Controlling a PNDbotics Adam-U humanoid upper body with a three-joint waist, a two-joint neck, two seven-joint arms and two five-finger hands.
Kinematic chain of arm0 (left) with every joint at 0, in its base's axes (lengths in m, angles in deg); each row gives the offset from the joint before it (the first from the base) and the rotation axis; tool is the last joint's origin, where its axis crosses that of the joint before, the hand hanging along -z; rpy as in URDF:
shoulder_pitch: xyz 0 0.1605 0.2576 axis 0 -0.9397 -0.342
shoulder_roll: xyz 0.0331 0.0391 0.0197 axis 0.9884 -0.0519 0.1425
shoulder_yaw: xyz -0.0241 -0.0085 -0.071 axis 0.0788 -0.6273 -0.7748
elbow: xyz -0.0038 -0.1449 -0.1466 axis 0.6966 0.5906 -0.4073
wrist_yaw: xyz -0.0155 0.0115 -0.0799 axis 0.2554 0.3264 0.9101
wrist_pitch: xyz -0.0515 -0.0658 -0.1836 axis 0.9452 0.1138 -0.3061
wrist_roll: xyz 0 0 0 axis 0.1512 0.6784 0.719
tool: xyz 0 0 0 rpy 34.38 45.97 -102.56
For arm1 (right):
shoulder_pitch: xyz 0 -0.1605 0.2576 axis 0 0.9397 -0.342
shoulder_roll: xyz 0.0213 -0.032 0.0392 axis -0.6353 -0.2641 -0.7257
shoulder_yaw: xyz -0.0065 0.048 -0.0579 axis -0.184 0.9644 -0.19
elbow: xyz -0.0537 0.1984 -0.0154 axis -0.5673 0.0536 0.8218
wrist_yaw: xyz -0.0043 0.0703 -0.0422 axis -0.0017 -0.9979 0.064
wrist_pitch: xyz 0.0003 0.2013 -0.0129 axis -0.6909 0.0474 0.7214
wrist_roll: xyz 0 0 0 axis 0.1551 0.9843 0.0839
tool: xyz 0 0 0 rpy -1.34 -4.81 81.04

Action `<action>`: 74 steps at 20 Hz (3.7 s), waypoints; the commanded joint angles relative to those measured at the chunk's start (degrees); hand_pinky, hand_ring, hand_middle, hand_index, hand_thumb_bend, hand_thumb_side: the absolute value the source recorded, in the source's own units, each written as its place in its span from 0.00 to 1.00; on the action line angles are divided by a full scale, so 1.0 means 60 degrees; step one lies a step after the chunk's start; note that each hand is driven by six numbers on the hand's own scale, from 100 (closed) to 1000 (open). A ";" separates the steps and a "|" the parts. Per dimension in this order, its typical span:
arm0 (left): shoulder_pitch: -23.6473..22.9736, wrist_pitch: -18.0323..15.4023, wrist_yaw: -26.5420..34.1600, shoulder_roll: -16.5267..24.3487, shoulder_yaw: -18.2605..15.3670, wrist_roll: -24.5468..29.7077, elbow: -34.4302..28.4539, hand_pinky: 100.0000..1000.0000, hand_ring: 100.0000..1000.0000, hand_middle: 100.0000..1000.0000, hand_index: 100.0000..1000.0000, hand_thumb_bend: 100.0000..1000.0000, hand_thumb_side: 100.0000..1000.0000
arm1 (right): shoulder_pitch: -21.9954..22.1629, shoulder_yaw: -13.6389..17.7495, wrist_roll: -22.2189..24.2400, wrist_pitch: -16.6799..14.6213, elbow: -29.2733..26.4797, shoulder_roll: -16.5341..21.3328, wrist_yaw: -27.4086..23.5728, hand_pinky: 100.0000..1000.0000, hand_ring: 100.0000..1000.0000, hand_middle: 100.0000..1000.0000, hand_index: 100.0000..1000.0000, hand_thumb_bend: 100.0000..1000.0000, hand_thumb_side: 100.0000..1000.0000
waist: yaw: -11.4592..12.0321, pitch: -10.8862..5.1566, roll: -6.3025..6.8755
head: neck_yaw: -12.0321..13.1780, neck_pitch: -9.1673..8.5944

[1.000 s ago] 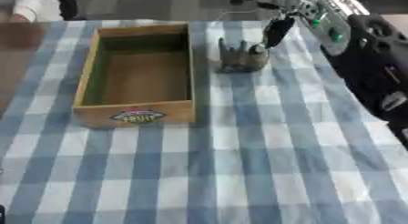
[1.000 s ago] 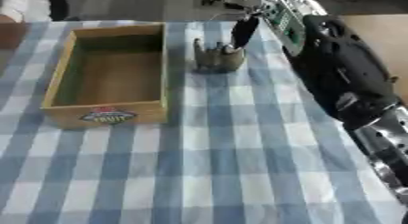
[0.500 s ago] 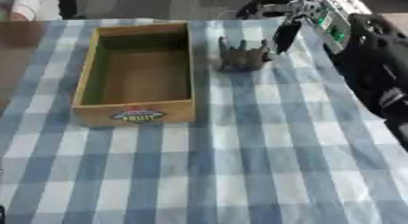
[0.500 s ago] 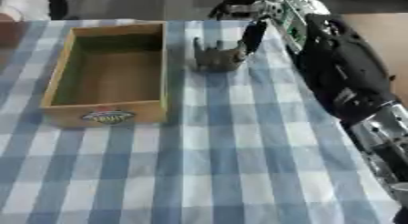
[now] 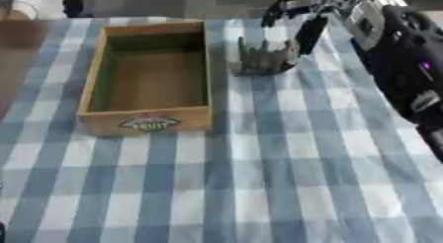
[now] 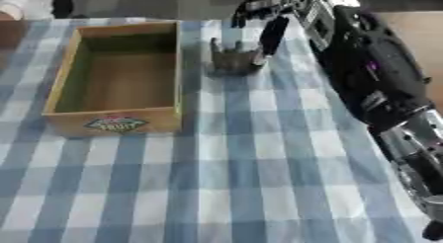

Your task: Pick up objects on the table and place them in the box.

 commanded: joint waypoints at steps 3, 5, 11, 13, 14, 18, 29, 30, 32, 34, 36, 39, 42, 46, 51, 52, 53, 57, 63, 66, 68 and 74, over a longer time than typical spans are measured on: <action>0.0116 -0.0025 0.0021 0.0065 0.0025 0.0016 -0.0180 0.75 0.77 0.75 0.62 0.00 0.62 | -0.0152 0.0020 0.0189 0.0442 -0.0523 0.0155 0.0144 0.86 0.93 0.79 0.88 0.56 0.25 | 0.0035 -0.0152 -0.0005 | -0.0033 -0.0014; 0.0123 -0.0031 0.0022 0.0059 0.0027 0.0015 -0.0180 0.75 0.77 0.75 0.62 0.00 0.62 | -0.0086 -0.0048 0.0210 0.0465 -0.0524 0.0130 0.0231 0.85 0.93 0.79 0.88 0.55 0.24 | 0.0044 -0.0142 -0.0004 | -0.0033 -0.0018; 0.0136 -0.0039 0.0026 0.0044 0.0026 0.0015 -0.0180 0.74 0.77 0.75 0.62 0.00 0.62 | 0.0041 -0.0091 0.0177 0.0484 -0.0376 0.0076 0.0372 0.85 0.93 0.78 0.88 0.54 0.23 | 0.0067 -0.0132 0.0007 | -0.0054 -0.0052; 0.0137 -0.0040 0.0031 0.0038 0.0026 0.0014 -0.0180 0.75 0.77 0.75 0.62 0.00 0.62 | 0.0060 -0.0079 0.0105 0.0512 -0.0300 0.0038 0.0451 0.85 0.93 0.78 0.88 0.54 0.23 | 0.0071 -0.0135 0.0014 | -0.0069 -0.0062; 0.0139 -0.0043 0.0031 0.0038 0.0028 0.0016 -0.0180 0.75 0.77 0.75 0.62 0.00 0.62 | 0.0063 -0.0078 0.0075 0.0517 -0.0260 0.0013 0.0489 0.85 0.93 0.78 0.88 0.54 0.23 | 0.0072 -0.0137 0.0019 | -0.0077 -0.0068; 0.0141 -0.0044 0.0036 0.0033 0.0032 0.0024 -0.0180 0.75 0.77 0.75 0.62 0.00 0.62 | 0.0067 -0.0069 -0.0114 0.0539 -0.0152 -0.0061 0.0641 0.85 0.93 0.78 0.88 0.53 0.24 | 0.0084 -0.0125 0.0034 | -0.0108 -0.0092; 0.0151 -0.0039 0.0059 0.0025 0.0048 0.0060 -0.0180 0.75 0.77 0.75 0.62 0.00 0.62 | -0.0035 0.0199 -0.0977 0.1028 0.0268 -0.0266 0.1361 0.84 0.93 0.76 0.91 0.53 0.28 | 0.0120 -0.0035 0.0063 | -0.0191 -0.0207; 0.0152 -0.0037 0.0060 0.0025 0.0050 0.0063 -0.0180 0.75 0.77 0.75 0.62 0.00 0.62 | -0.0061 0.0241 -0.1031 0.1072 0.0326 -0.0286 0.1448 0.84 0.93 0.76 0.91 0.53 0.28 | 0.0125 -0.0022 0.0063 | -0.0209 -0.0225; 0.0152 -0.0036 0.0064 0.0029 0.0053 0.0069 -0.0180 0.75 0.77 0.75 0.62 0.00 0.62 | -0.0106 0.0344 -0.1117 0.1147 0.0451 -0.0325 0.1578 0.84 0.93 0.76 0.91 0.52 0.28 | 0.0137 0.0005 0.0065 | -0.0245 -0.0253; 0.0155 -0.0035 0.0066 0.0038 0.0052 0.0071 -0.0180 0.75 0.77 0.75 0.62 0.00 0.62 | -0.0144 0.0435 -0.1163 0.1208 0.0578 -0.0342 0.1693 0.84 0.93 0.76 0.91 0.52 0.28 | 0.0148 0.0031 0.0062 | -0.0277 -0.0287; 0.0155 -0.0031 0.0071 0.0046 0.0050 0.0071 -0.0180 0.75 0.77 0.75 0.62 0.00 0.62 | -0.0163 0.0502 -0.1187 0.1234 0.0668 -0.0335 0.1766 0.84 0.93 0.76 0.91 0.52 0.27 | 0.0155 0.0070 0.0058 | -0.0296 -0.0328; 0.0161 -0.0026 0.0079 0.0057 0.0050 0.0069 -0.0180 0.75 0.77 0.75 0.62 0.00 0.62 | -0.0172 0.0536 -0.1184 0.1239 0.0759 -0.0320 0.1855 0.84 0.93 0.76 0.91 0.52 0.27 | 0.0160 0.0130 0.0051 | -0.0308 -0.0389; 0.0173 -0.0024 0.0086 0.0065 0.0056 0.0076 -0.0180 0.75 0.77 0.75 0.62 0.00 0.62 | -0.0179 0.0601 -0.1257 0.1298 0.0841 -0.0336 0.1934 0.84 0.93 0.76 0.91 0.52 0.27 | 0.0187 0.0201 0.0048 | -0.0349 -0.0469; 0.0181 -0.0016 0.0097 0.0076 0.0060 0.0083 -0.0180 0.75 0.77 0.75 0.62 0.00 0.62 | -0.0189 0.0673 -0.1362 0.1376 0.0981 -0.0359 0.2017 0.84 0.93 0.76 0.91 0.51 0.27 | 0.0223 0.0294 0.0051 | -0.0384 -0.0559; 0.0203 -0.0015 0.0106 0.0084 0.0064 0.0087 -0.0180 0.75 0.77 0.75 0.61 0.00 0.63 | -0.0210 0.0713 -0.1469 0.1364 0.1060 -0.0388 0.2059 0.84 0.92 0.75 0.91 0.50 0.28 | 0.0248 0.0374 0.0050 | -0.0418 -0.0602; 0.0210 -0.0016 0.0107 0.0087 0.0067 0.0092 -0.0180 0.75 0.77 0.75 0.61 0.00 0.63 | -0.0221 0.0724 -0.1514 0.1378 0.1066 -0.0397 0.2059 0.83 0.92 0.75 0.90 0.49 0.29 | 0.0258 0.0395 0.0048 | -0.0428 -0.0611; 0.0216 -0.0017 0.0107 0.0090 0.0069 0.0097 -0.0180 0.75 0.77 0.75 0.61 0.00 0.63 | -0.0232 0.0734 -0.1555 0.1398 0.1080 -0.0406 0.2061 0.83 0.92 0.75 0.90 0.48 0.29 | 0.0266 0.0411 0.0046 | -0.0439 -0.0621; 0.0230 -0.0013 0.0113 0.0099 0.0076 0.0110 -0.0180 0.75 0.77 0.75 0.61 0.00 0.63 | -0.0274 0.0775 -0.1656 0.1485 0.1173 -0.0452 0.2102 0.83 0.92 0.73 0.89 0.44 0.26 | 0.0304 0.0457 0.0036 | -0.0481 -0.0659; 0.0247 -0.0015 0.0118 0.0112 0.0077 0.0119 -0.0180 0.75 0.77 0.75 0.61 0.00 0.62 | -0.0329 0.0759 -0.1634 0.1586 0.1268 -0.0519 0.2188 0.82 0.92 0.71 0.86 0.37 0.10 | 0.0335 0.0475 0.0021 | -0.0510 -0.0676; 0.0244 -0.0014 0.0117 0.0114 0.0077 0.0123 -0.0180 0.75 0.77 0.75 0.61 0.00 0.62 | -0.0338 0.0758 -0.1537 0.1611 0.1318 -0.0536 0.2239 0.82 0.92 0.70 0.85 0.35 0.01 | 0.0338 0.0481 0.0016 | -0.0512 -0.0673; 0.0245 -0.0015 0.0118 0.0115 0.0076 0.0124 -0.0180 0.75 0.77 0.75 0.61 0.00 0.62 | -0.0340 0.0775 -0.1480 0.1623 0.1349 -0.0533 0.2271 0.82 0.92 0.69 0.84 0.30 0.00 | 0.0335 0.0485 0.0013 | -0.0509 -0.0664; 0.0243 -0.0014 0.0120 0.0114 0.0078 0.0122 -0.0180 0.75 0.77 0.75 0.61 0.00 0.62 | -0.0338 0.0823 -0.1544 0.1724 0.1426 -0.0538 0.2365 0.81 0.91 0.66 0.81 0.20 0.06 | 0.0328 0.0476 0.0014 | -0.0508 -0.0670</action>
